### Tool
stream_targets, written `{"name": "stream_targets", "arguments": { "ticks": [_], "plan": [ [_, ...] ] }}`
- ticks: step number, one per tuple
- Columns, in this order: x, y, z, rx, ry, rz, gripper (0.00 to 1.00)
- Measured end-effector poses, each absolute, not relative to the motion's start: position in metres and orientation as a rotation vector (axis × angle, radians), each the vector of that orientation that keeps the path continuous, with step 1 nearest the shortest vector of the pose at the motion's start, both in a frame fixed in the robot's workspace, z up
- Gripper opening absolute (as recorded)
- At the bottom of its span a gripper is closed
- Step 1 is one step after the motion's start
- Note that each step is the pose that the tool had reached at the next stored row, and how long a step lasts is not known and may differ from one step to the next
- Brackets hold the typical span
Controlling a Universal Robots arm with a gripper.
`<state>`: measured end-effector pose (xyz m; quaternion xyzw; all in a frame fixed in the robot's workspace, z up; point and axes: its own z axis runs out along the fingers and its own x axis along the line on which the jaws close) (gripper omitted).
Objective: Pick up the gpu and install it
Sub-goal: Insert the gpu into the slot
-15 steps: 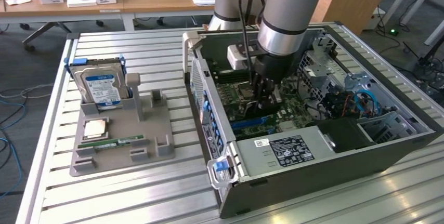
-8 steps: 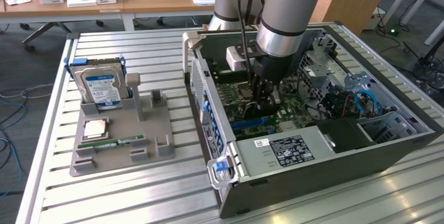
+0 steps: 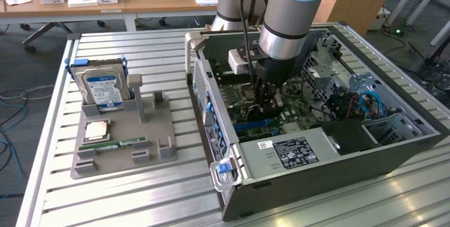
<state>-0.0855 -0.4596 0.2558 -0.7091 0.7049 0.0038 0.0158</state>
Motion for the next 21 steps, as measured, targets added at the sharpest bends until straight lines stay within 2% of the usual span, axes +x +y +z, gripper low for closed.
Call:
{"name": "stream_targets", "arguments": {
  "ticks": [21],
  "plan": [
    [-0.086,-0.4595,0.2502,-2.21,2.185,0.008,0.26]
  ]
}}
